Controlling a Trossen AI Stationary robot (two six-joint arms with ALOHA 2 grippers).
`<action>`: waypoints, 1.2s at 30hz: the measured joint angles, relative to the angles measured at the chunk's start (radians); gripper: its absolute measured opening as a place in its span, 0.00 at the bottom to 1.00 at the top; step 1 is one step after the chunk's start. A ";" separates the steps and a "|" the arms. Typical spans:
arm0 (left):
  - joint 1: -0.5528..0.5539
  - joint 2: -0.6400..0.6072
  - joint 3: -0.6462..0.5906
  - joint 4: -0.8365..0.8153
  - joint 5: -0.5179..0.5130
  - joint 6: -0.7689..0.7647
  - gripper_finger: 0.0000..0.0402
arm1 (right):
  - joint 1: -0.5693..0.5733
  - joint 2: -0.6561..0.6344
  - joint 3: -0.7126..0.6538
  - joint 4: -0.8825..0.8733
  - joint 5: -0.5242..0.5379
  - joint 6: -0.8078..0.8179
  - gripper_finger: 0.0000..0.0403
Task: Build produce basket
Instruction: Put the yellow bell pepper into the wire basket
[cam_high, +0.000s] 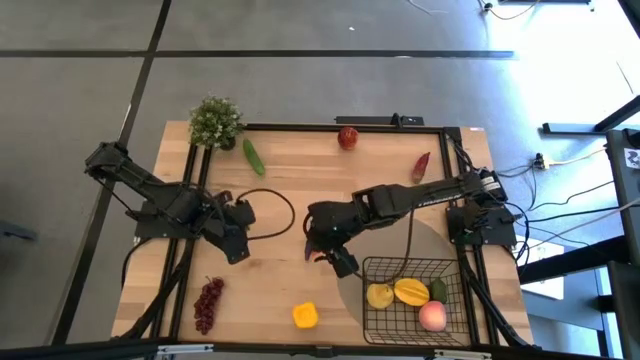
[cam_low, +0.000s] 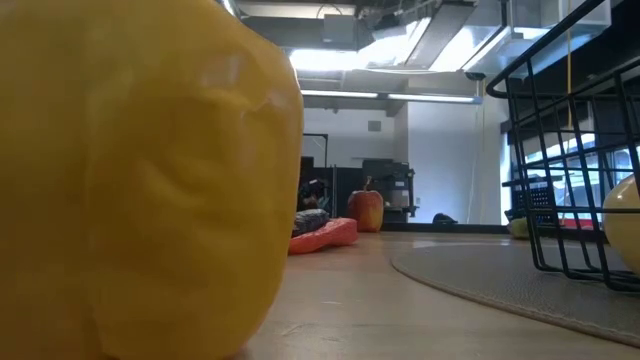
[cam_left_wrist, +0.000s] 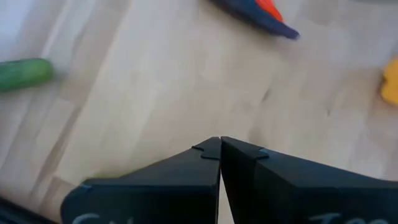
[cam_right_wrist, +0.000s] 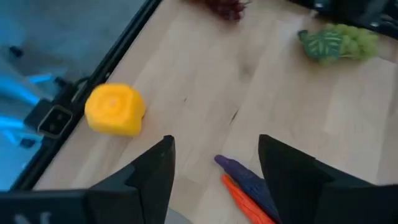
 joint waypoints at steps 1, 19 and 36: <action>0.004 0.000 -0.002 0.005 0.017 0.017 0.00 | 0.007 0.000 0.004 0.001 0.019 0.016 0.55; 0.005 0.000 -0.002 0.001 0.037 0.027 0.00 | 0.114 0.000 0.007 -0.001 0.146 0.307 0.55; 0.005 0.000 -0.002 0.003 0.038 0.027 0.00 | 0.144 0.000 0.007 0.179 0.172 0.310 0.55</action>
